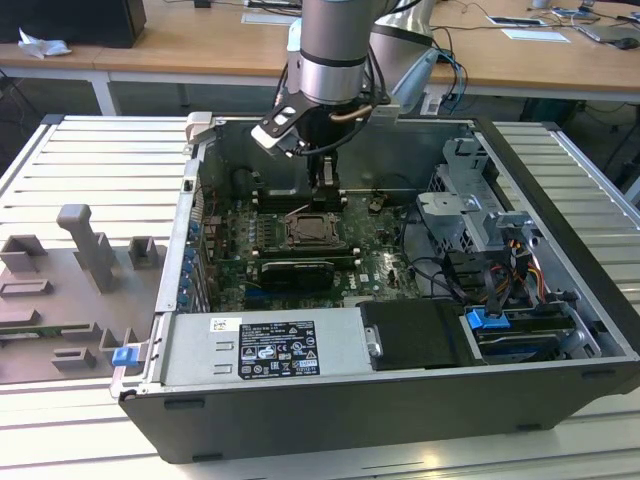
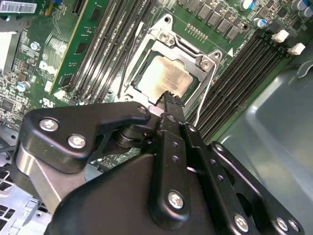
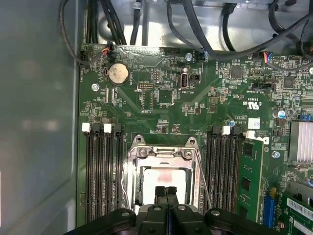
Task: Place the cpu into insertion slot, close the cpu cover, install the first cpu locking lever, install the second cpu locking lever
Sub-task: 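Install the first cpu locking lever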
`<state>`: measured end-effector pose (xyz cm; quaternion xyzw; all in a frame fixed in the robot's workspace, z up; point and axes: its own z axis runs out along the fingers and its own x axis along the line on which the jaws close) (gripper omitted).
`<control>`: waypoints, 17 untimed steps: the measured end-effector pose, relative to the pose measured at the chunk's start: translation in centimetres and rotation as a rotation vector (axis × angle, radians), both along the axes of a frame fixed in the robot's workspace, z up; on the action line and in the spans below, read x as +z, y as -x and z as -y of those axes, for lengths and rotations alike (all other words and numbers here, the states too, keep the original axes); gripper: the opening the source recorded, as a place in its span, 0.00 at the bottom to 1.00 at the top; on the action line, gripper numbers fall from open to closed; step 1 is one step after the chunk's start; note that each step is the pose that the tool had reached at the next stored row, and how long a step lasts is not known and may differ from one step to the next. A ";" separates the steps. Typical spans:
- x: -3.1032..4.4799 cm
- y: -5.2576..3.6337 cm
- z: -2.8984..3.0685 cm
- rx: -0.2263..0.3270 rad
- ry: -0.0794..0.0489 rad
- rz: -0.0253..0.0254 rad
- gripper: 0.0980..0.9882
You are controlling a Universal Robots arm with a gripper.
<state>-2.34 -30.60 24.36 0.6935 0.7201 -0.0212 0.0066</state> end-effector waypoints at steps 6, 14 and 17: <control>-0.02 0.01 0.00 0.148 0.001 -0.0001 0.01; -0.02 0.01 0.00 0.244 0.001 0.0000 0.01; -0.03 0.01 0.00 0.266 0.001 0.0001 0.01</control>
